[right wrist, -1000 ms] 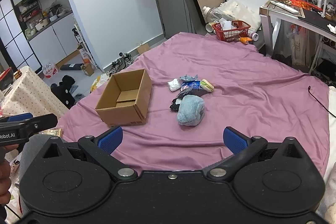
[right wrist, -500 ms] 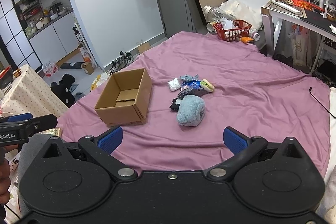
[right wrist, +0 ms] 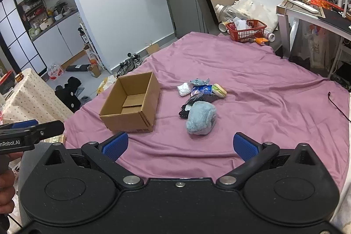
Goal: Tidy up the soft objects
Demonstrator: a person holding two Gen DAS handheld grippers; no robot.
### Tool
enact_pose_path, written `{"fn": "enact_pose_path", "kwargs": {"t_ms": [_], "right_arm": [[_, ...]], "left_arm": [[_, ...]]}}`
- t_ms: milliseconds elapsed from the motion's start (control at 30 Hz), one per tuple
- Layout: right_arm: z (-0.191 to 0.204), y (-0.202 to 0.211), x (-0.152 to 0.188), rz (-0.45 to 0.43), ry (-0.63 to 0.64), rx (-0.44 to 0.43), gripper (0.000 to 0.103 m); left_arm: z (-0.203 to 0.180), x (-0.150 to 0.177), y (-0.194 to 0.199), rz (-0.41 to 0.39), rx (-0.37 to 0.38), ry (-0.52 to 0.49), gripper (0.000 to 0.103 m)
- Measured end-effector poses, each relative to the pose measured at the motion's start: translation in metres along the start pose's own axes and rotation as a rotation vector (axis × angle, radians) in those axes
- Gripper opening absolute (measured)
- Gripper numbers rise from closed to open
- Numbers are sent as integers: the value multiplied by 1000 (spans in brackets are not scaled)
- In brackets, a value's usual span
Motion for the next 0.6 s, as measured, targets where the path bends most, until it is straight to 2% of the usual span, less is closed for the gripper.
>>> {"fn": "enact_pose_path", "kwargs": {"t_ms": [300, 467, 600], "right_arm": [[-22, -29, -8, 23, -41, -32, 103], [-38, -41, -15, 17, -63, -43, 102], [-50, -53, -18, 18, -84, -46, 97]], "left_arm": [[-5, -10, -26, 21, -17, 28, 102], [-14, -16, -43, 6, -34, 30, 102], [-28, -20, -59, 2, -13, 27, 100]]}}
Point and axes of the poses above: each gripper's, at about its wrist camera, not at the fingertips, and y roughly against the way its jaws point, z to its left, x to its underside, the point moved 6 cm from there along -y, roughly the way its jaws point, and after that the axes turned 3 degrees about -x, right-handed, at the moved point
